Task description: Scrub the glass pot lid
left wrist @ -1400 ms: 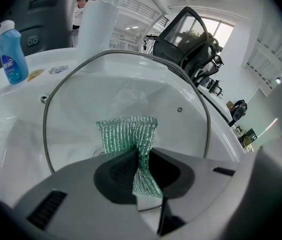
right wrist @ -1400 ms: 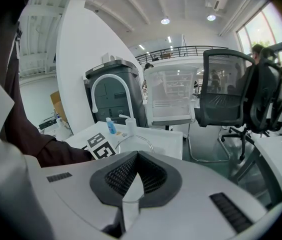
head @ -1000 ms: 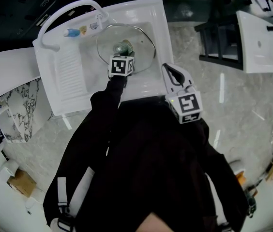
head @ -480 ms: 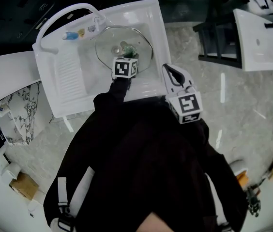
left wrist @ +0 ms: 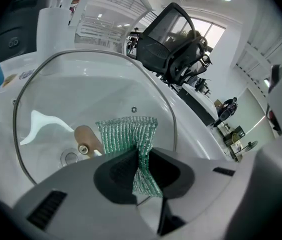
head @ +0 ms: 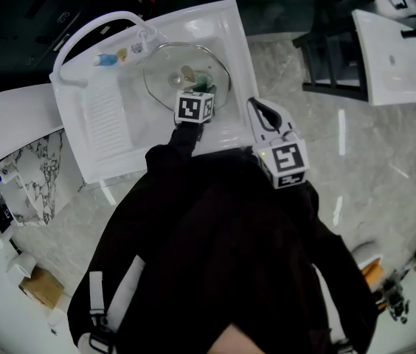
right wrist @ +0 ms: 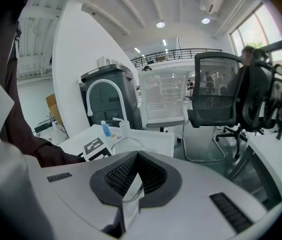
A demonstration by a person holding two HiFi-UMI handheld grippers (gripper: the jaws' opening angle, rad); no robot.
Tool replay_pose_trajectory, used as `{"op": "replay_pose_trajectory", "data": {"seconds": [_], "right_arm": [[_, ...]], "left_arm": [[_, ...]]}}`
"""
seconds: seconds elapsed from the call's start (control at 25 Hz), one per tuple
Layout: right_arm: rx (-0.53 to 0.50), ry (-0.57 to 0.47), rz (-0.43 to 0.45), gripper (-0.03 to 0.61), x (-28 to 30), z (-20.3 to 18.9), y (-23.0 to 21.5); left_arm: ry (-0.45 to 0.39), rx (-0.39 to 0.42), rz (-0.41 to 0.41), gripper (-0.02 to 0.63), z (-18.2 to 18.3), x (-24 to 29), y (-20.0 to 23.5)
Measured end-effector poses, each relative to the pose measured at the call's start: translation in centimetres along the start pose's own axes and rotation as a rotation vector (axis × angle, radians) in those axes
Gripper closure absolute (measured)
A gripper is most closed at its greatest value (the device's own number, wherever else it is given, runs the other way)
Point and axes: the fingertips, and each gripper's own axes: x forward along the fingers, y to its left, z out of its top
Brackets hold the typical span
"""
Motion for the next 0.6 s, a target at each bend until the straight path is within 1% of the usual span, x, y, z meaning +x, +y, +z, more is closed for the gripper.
{"op": "replay_pose_trajectory", "data": {"seconds": [0.44,0.6], "right_arm": [[0.016,-0.019,-0.016,0.577,-0.2,0.3,-0.4],[0.004,-0.011,-0.012,0.576,-0.3,0.4,-0.4]], "left_arm": [[0.006,0.018,-0.052,0.551,0.1,0.0,-1.6],[0.011,0.021,-0.079,0.551,0.1,0.1,-2.4]]}}
